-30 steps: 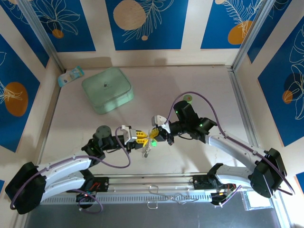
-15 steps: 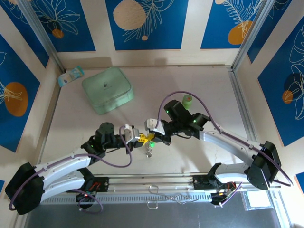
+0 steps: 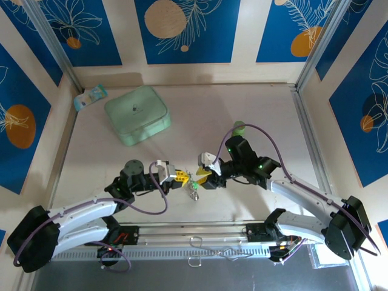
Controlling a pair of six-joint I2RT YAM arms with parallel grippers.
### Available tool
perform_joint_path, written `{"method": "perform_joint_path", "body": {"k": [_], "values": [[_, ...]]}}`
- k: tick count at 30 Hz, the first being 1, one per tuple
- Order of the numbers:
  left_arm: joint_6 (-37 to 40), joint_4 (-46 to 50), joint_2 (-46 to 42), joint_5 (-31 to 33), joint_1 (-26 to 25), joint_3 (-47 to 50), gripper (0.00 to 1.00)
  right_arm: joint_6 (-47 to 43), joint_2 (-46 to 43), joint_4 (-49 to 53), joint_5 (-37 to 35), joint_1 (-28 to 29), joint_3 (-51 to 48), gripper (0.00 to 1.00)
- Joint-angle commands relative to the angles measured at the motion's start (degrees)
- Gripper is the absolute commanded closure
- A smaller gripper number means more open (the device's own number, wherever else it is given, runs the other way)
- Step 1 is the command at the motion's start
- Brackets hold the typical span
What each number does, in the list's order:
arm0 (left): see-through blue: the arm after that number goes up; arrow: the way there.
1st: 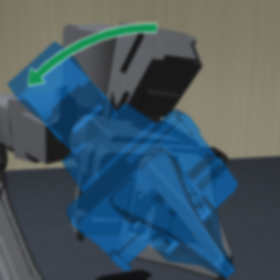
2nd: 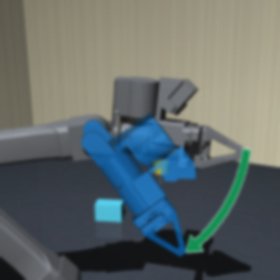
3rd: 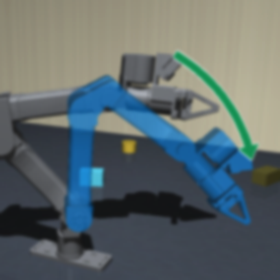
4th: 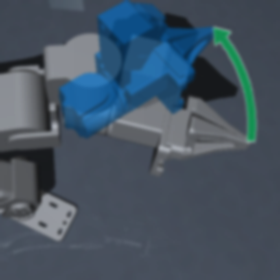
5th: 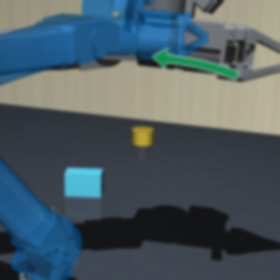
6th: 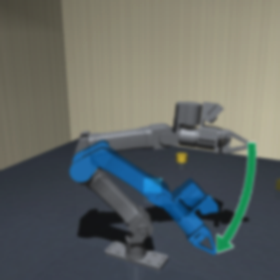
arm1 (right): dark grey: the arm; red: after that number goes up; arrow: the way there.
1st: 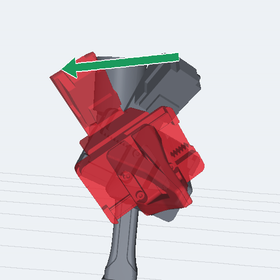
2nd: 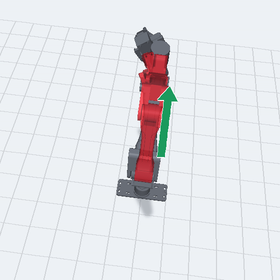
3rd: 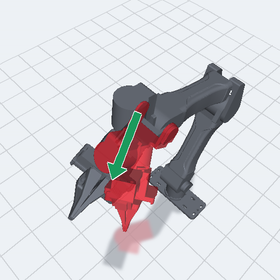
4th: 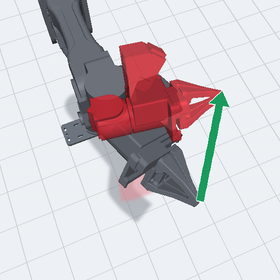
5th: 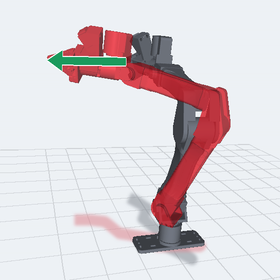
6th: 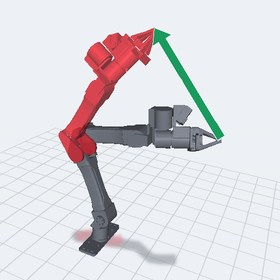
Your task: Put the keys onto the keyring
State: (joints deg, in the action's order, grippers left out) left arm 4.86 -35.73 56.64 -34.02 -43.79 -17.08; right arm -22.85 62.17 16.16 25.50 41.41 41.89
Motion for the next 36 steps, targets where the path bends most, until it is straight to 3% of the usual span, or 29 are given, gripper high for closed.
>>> {"method": "perform_joint_path", "body": {"k": [1,6,12,18,23,26,28,32,36], "values": [[-1.76,-6.37,-0.13,-0.66,-0.35,0.38,1.00,1.58,1.24,-3.33,0.57,0.60,-0.83,0.62],[-1.96,-7.31,-0.23,-0.72,-0.38,0.65,1.00,0.73,3.60,-3.54,1.14,0.95,0.18,0.65],[-2.29,-10.22,0.18,-0.56,-0.37,1.21,1.00,0.69,4.10,-2.68,2.51,1.00,0.52,0.86],[-3.22,-14.82,0.81,-0.44,-0.33,1.94,1.00,0.85,5.60,-2.28,3.92,1.82,0.73,0.97],[-3.50,-15.87,0.88,-0.60,-0.38,2.05,1.00,0.92,5.50,-2.36,3.30,2.10,0.87,0.94],[-3.37,-15.83,0.49,-0.48,-0.34,2.21,1.00,1.94,3.53,-4.25,3.19,1.45,-0.44,0.73],[-3.63,-15.95,0.40,-0.62,-0.34,2.23,1.00,2.49,2.61,-5.62,3.55,1.15,-1.49,0.67],[-4.54,-16.96,0.66,-1.64,-0.33,2.31,1.00,3.55,3.53,-7.63,5.05,1.13,-1.90,0.64],[-5.26,-17.87,0.84,-1.96,-0.33,2.40,1.00,4.31,4.69,-9.44,5.78,1.31,-1.93,0.67]]}}
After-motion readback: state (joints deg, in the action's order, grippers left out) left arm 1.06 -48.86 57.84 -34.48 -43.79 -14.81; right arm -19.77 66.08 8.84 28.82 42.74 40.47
